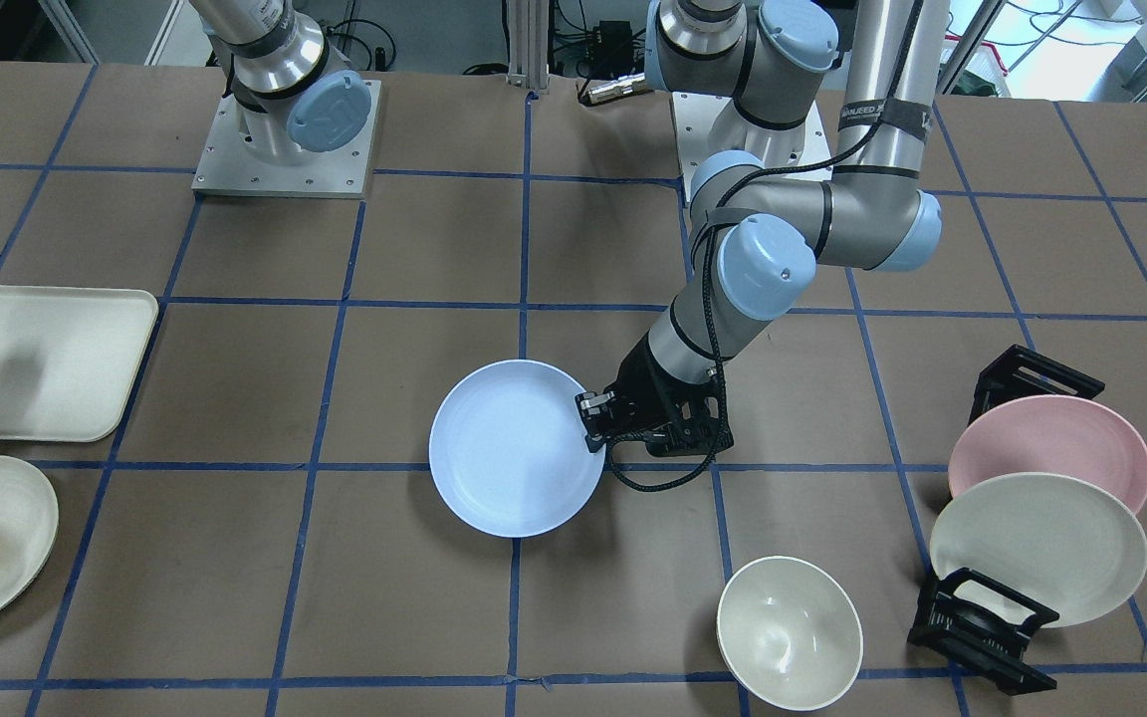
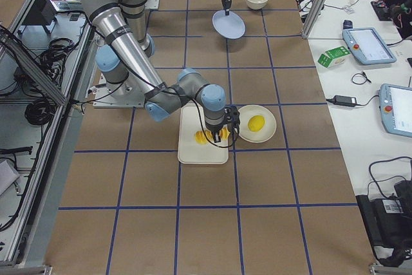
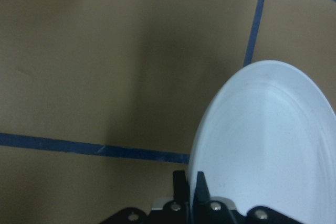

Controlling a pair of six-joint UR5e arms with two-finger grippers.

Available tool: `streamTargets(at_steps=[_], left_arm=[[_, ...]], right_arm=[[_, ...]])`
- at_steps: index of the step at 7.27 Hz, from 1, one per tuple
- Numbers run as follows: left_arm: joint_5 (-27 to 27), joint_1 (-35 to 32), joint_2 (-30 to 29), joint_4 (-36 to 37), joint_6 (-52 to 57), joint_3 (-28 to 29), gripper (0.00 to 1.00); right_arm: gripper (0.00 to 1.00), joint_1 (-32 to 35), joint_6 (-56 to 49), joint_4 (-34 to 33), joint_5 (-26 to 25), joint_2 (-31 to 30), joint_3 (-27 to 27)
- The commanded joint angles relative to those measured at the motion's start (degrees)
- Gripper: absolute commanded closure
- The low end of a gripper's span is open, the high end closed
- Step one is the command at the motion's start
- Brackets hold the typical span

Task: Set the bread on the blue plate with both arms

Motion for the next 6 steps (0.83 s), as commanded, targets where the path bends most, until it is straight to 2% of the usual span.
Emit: streamTargets(at_steps=[1, 3, 4, 5, 6], left_arm=[[0.0, -1.3, -2.4, 0.5, 0.0, 0.0, 1.0], [0.0, -1.3, -2.9, 0.6, 0.0, 0.0, 1.0], [0.1, -1.4, -3.1, 0.6, 0.2, 0.0, 0.77], [0.3, -1.4, -3.2, 0.6, 0.1, 0.1, 0.23], [0.1, -1.4, -3.2, 0.6, -0.1, 0.1, 0.0]], right_arm=[[1.0, 5.1, 3.3, 2.5, -0.3, -2.8, 0.1], [1.0, 13.1, 8.6, 4.0, 0.0, -5.9, 0.1], [1.0, 15.9, 13.1, 4.3, 0.4, -5.9, 0.1], [1.0, 18.9, 15.5, 4.1, 0.4, -5.9, 0.0], [1.0, 20.4, 18.5, 4.3, 0.4, -5.9, 0.0]])
